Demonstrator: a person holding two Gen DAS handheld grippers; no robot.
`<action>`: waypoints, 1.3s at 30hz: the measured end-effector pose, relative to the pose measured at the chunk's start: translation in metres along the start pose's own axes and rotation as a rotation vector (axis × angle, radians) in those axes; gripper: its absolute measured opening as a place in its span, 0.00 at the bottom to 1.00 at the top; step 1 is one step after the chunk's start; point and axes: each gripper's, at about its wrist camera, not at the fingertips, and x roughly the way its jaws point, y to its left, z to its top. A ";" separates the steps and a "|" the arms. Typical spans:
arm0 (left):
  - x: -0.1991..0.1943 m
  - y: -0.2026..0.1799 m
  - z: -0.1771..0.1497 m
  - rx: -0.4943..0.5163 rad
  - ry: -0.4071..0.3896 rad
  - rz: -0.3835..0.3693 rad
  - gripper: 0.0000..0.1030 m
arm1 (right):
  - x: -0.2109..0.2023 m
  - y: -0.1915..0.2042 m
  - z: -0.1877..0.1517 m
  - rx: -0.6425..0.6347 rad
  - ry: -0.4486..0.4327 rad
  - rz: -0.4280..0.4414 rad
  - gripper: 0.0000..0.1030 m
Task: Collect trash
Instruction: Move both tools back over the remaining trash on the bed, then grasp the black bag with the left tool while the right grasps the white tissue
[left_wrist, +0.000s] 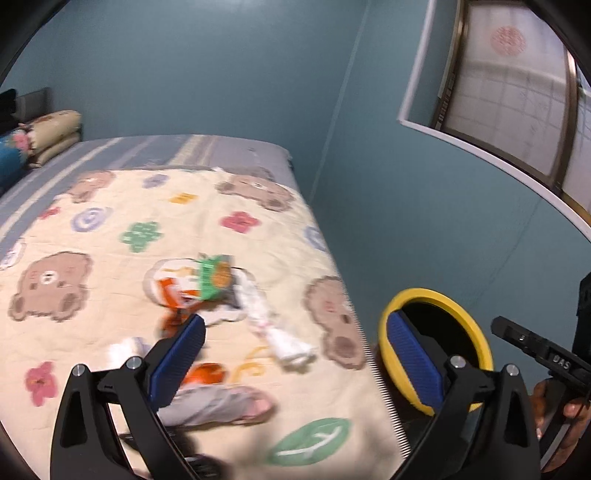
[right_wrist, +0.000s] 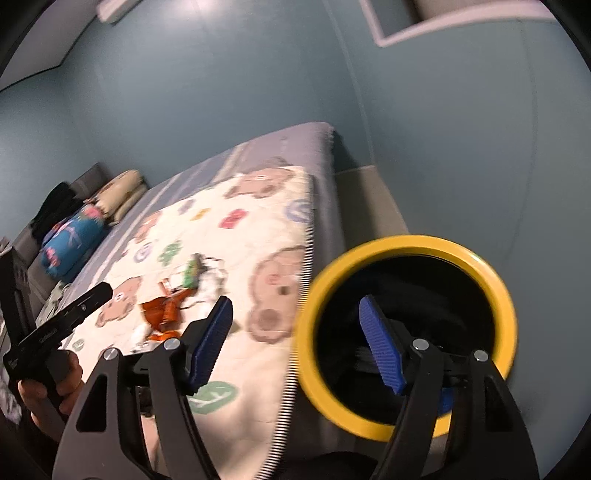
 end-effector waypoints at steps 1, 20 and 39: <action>-0.007 0.009 0.000 -0.007 -0.004 0.019 0.92 | 0.000 0.010 0.000 -0.018 -0.002 0.014 0.66; -0.037 0.097 -0.089 -0.066 0.141 0.212 0.92 | 0.068 0.117 -0.025 -0.228 0.138 0.139 0.67; 0.012 0.106 -0.131 -0.115 0.289 0.238 0.92 | 0.217 0.146 -0.024 -0.317 0.263 -0.077 0.67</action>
